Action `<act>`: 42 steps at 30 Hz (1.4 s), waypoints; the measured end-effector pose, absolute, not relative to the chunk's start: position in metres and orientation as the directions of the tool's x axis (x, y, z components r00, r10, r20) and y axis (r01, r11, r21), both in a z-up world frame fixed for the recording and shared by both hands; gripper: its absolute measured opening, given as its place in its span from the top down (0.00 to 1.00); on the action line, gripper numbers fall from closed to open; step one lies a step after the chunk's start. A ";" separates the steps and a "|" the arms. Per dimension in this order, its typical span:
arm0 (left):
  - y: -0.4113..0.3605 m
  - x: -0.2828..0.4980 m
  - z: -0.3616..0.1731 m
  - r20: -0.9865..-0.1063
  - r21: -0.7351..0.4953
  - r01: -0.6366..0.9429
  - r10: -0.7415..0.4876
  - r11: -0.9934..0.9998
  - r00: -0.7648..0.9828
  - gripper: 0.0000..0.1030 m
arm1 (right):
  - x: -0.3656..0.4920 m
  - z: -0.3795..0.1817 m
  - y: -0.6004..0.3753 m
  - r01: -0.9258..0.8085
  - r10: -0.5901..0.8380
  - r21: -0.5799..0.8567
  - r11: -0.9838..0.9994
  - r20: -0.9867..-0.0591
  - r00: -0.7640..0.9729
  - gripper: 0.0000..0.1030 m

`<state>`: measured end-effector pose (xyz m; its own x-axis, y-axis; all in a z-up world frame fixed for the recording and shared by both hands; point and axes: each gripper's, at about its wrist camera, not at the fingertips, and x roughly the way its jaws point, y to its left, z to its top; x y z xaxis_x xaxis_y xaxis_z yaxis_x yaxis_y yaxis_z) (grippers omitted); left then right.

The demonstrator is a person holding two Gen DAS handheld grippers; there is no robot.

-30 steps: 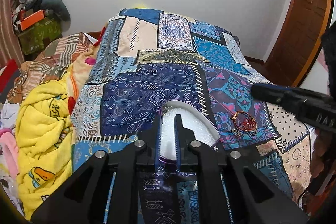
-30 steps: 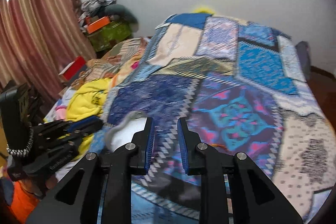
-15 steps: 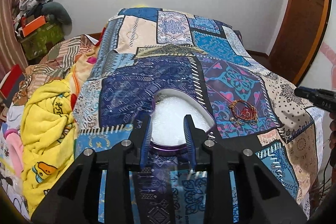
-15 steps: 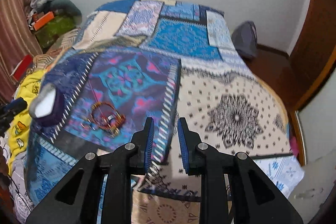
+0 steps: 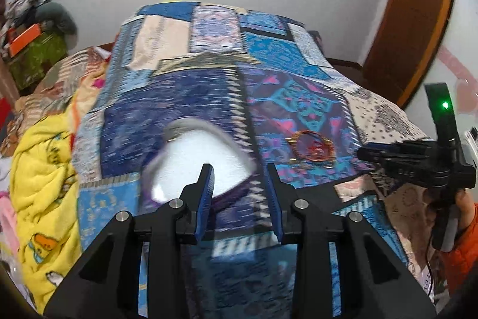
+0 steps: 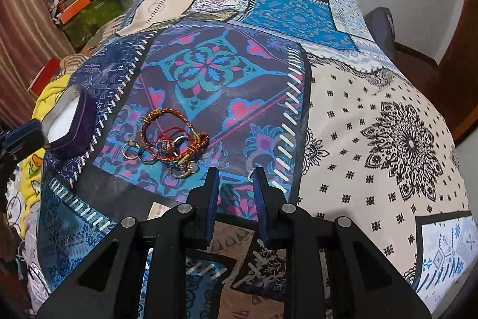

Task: Organize jewelry

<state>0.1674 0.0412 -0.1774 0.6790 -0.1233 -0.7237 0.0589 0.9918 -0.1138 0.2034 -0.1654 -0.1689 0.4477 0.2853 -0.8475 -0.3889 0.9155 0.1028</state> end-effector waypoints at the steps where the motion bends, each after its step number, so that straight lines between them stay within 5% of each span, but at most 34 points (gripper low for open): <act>1: 0.035 0.170 -0.178 -0.721 -0.112 0.071 -0.130 0.991 0.681 0.68 | 0.205 -0.170 -0.165 -0.391 0.283 0.100 0.915 -0.849 0.447 0.80; 12: -0.021 0.240 -0.203 -0.783 -0.139 0.172 -0.215 0.975 0.584 0.75 | 0.215 -0.192 -0.188 -0.379 0.301 0.144 0.914 -0.866 0.399 0.80; 21: -0.033 0.267 -0.233 -0.844 -0.077 0.155 -0.147 0.985 0.515 0.78 | 0.215 -0.196 -0.179 -0.407 0.314 0.132 0.904 -0.852 0.420 0.80; 24: -0.037 0.270 -0.237 -0.846 -0.066 0.145 -0.133 0.987 0.516 0.78 | 0.215 -0.198 -0.177 -0.407 0.310 0.122 0.905 -0.845 0.435 0.80; 27: -0.037 0.273 -0.240 -0.845 -0.070 0.133 -0.130 0.989 0.519 0.83 | 0.213 -0.197 -0.176 -0.405 0.314 0.125 0.906 -0.839 0.444 0.91; 30: -0.035 0.276 -0.240 -0.842 -0.104 0.134 -0.158 0.986 0.515 0.90 | 0.209 -0.196 -0.175 -0.410 0.332 0.140 0.901 -0.831 0.446 0.91; 42: -0.029 0.256 -0.206 -0.791 -0.137 0.143 -0.195 0.980 0.579 0.91 | 0.201 -0.169 -0.187 -0.385 0.357 0.169 0.907 -0.793 0.494 0.91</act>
